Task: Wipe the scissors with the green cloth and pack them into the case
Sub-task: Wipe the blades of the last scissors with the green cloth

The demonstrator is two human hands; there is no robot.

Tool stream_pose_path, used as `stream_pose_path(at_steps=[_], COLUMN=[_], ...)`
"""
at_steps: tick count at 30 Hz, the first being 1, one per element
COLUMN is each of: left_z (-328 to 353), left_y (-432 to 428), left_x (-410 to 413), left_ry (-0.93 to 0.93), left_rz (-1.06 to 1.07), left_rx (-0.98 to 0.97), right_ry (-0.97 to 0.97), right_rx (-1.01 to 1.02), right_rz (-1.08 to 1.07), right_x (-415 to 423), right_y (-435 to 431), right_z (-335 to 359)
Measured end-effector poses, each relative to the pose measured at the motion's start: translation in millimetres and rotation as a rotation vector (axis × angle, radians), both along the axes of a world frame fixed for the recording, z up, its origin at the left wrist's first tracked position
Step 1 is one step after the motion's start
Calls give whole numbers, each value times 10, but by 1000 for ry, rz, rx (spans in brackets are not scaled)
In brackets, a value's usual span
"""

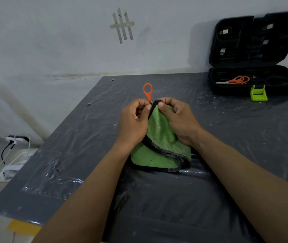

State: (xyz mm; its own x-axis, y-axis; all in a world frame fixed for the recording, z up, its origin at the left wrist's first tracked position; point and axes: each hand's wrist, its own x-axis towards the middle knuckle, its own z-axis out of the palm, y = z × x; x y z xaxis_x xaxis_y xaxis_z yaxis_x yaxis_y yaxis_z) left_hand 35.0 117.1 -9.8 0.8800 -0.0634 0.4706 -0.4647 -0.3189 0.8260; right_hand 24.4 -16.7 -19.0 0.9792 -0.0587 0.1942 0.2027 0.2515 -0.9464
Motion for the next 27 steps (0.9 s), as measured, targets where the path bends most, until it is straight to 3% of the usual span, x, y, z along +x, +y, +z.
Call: stream_pose_path(at_steps=[18,21,27], left_z=[67,67,81], left_y=[95,181,139], left_x=[-32,16,52], left_ry=[-43,-8,250], left_rz=[10,93,71], left_rx=[52,-43,-499], right_ry=[0,35,-120], right_rx=[-40,18,-682], right_rz=[-85,-191,-231], right_x=[1,27,-39], right_y=[-9,-87,16], right_z=[5,9,-7])
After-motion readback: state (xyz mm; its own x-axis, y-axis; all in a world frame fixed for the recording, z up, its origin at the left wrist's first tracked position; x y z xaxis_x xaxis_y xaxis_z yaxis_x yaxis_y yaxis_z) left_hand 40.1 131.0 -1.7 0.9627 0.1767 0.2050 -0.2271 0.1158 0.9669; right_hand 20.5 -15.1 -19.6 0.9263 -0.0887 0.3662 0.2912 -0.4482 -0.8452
